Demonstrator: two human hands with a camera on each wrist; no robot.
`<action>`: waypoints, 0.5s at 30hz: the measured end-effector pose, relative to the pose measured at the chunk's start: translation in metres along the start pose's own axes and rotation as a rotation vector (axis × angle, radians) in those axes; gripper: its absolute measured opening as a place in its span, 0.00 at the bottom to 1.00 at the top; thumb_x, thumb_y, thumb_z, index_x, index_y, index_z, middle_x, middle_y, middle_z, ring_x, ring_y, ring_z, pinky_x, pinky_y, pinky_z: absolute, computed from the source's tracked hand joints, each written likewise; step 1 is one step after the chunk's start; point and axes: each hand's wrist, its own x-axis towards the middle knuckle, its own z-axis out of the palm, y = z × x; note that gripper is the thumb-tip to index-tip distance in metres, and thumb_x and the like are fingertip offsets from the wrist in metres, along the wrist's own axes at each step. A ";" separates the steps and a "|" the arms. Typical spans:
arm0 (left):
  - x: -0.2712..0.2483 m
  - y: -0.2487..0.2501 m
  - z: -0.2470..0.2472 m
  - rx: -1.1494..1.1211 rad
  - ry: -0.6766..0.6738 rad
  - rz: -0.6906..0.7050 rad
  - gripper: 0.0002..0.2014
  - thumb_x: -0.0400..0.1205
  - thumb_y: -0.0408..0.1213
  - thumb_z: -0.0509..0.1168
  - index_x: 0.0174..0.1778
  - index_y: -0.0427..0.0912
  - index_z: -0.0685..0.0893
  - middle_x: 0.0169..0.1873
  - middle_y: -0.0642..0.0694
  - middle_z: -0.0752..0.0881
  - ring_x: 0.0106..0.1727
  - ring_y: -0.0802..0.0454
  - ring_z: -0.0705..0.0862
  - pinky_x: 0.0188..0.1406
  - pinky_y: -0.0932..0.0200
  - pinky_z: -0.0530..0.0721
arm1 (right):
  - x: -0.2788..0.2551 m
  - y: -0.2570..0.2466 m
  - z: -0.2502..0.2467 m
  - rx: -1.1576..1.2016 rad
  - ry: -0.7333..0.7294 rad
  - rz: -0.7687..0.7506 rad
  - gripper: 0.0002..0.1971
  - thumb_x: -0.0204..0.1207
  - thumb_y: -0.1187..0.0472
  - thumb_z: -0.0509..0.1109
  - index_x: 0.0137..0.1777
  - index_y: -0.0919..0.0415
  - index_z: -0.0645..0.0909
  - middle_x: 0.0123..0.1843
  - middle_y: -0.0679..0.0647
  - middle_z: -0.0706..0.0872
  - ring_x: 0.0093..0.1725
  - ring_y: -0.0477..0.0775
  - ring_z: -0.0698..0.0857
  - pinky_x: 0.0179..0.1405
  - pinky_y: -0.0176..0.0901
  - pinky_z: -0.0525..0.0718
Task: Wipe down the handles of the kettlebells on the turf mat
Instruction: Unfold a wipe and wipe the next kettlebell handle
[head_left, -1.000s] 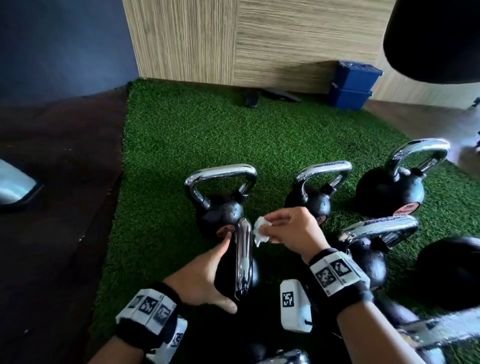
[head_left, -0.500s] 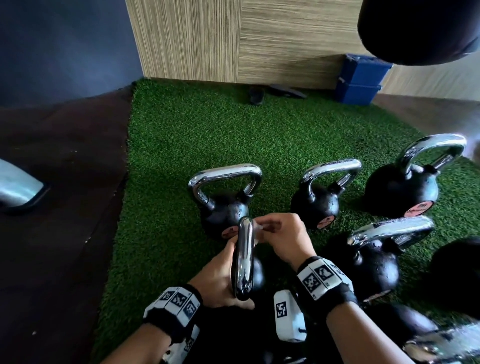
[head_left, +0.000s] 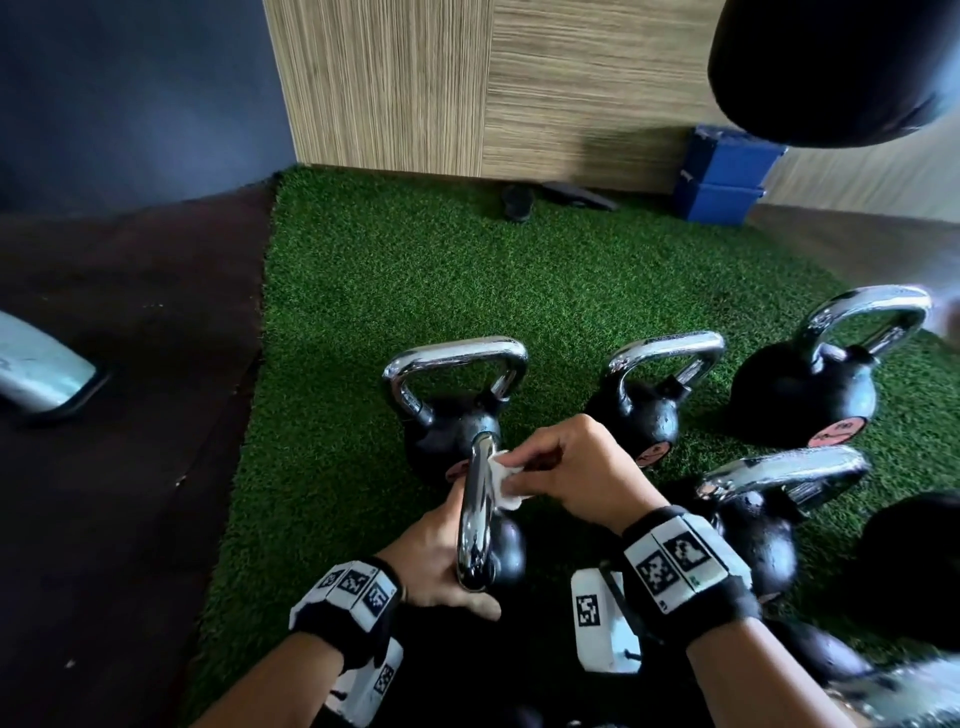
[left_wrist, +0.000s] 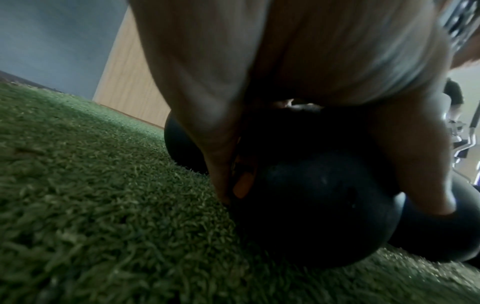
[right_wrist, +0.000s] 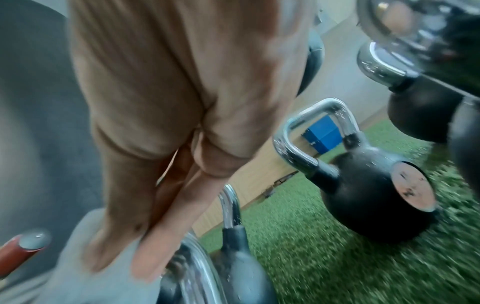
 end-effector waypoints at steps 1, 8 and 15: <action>0.000 0.000 -0.001 -0.002 0.003 -0.004 0.62 0.65 0.54 0.87 0.87 0.36 0.58 0.79 0.67 0.65 0.79 0.79 0.64 0.77 0.79 0.61 | 0.003 -0.003 -0.001 -0.014 -0.048 -0.004 0.12 0.59 0.57 0.89 0.37 0.40 0.93 0.35 0.40 0.93 0.32 0.34 0.85 0.36 0.28 0.82; 0.004 0.005 -0.008 0.002 -0.005 0.042 0.52 0.66 0.48 0.88 0.84 0.50 0.69 0.85 0.48 0.65 0.87 0.59 0.60 0.89 0.57 0.59 | 0.005 -0.009 0.007 0.120 -0.129 0.019 0.12 0.56 0.60 0.91 0.37 0.54 0.91 0.34 0.49 0.92 0.33 0.41 0.87 0.37 0.41 0.88; 0.005 0.003 -0.012 -0.009 -0.031 -0.044 0.51 0.65 0.50 0.87 0.84 0.54 0.70 0.84 0.51 0.66 0.85 0.57 0.65 0.86 0.53 0.65 | -0.002 -0.015 0.011 0.114 -0.274 -0.025 0.13 0.56 0.64 0.91 0.32 0.53 0.88 0.34 0.50 0.92 0.32 0.39 0.88 0.32 0.29 0.83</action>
